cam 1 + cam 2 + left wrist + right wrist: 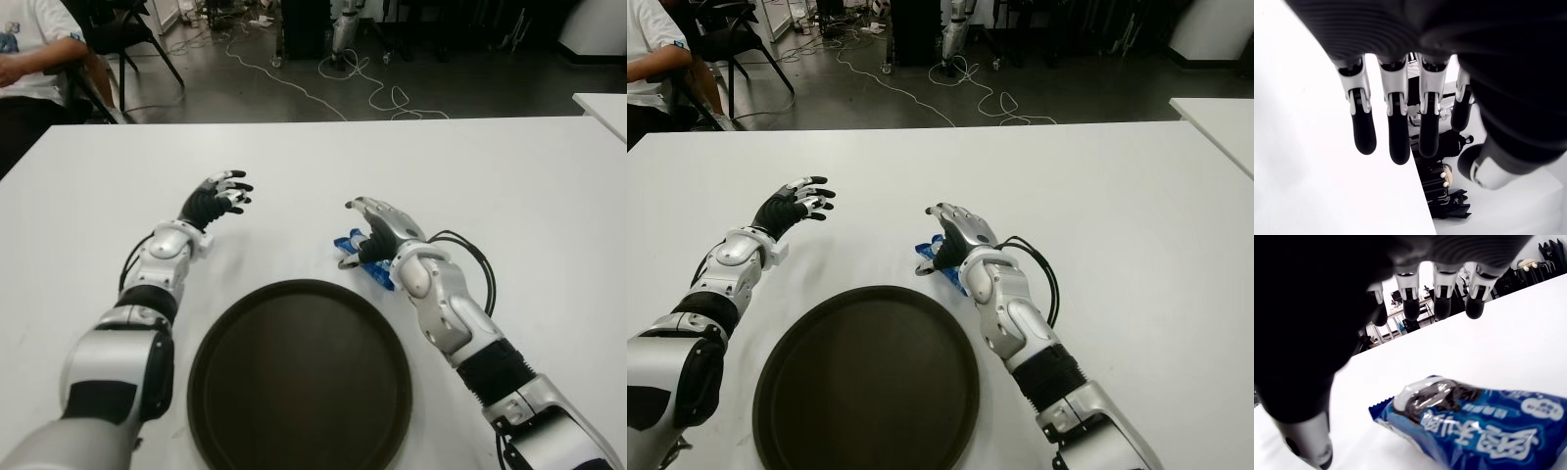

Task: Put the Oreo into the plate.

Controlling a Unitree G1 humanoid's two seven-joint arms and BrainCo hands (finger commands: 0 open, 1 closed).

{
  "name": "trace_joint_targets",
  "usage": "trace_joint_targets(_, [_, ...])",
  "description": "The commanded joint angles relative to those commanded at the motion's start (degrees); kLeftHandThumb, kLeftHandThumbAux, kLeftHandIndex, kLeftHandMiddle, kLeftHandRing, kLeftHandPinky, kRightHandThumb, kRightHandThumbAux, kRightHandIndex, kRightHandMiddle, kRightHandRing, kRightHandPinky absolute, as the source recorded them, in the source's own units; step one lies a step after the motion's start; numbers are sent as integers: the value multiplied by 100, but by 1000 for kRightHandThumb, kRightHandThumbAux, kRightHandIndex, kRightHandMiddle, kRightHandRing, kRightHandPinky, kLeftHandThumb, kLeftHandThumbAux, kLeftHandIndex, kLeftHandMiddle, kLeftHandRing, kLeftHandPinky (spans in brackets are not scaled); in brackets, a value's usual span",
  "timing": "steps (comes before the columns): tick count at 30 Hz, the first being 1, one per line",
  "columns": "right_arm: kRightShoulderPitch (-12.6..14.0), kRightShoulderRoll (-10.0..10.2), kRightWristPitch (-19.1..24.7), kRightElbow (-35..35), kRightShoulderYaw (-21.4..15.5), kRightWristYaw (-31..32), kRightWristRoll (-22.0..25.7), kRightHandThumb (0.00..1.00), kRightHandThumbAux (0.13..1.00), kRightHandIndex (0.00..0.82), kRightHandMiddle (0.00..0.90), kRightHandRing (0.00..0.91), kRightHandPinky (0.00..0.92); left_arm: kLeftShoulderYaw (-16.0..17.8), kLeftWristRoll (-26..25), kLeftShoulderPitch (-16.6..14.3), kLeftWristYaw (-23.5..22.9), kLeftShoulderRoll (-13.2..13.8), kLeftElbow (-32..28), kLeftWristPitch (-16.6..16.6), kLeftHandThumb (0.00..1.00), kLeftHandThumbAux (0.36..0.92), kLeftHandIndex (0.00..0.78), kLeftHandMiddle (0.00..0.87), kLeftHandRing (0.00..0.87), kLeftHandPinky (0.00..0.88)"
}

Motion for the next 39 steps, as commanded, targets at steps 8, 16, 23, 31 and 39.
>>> trace_joint_targets(8, [0,-28,90,-62,13,136,12,0,751,20,36,37,41,23,-29,-2,-36,2,-1,25,77,650,203,308,313,336])
trace_joint_targets(16, [27,-49,123,-58,26,166,11,0,760,25,39,40,48,65,-61,2,-99,16,-4,38,95,661,198,302,305,329])
trace_joint_targets(23, [82,-43,113,-116,-5,71,12,0,755,36,49,50,52,79,-60,11,-102,30,-12,16,99,656,193,302,305,334])
trace_joint_targets(31, [130,-37,194,-190,6,57,0,0,764,55,55,59,65,77,-50,21,-113,51,-16,12,101,646,191,298,304,337])
trace_joint_targets(39, [233,-68,334,-234,24,84,-6,0,736,44,48,49,57,106,-78,21,-130,46,-5,26,99,655,184,292,299,328])
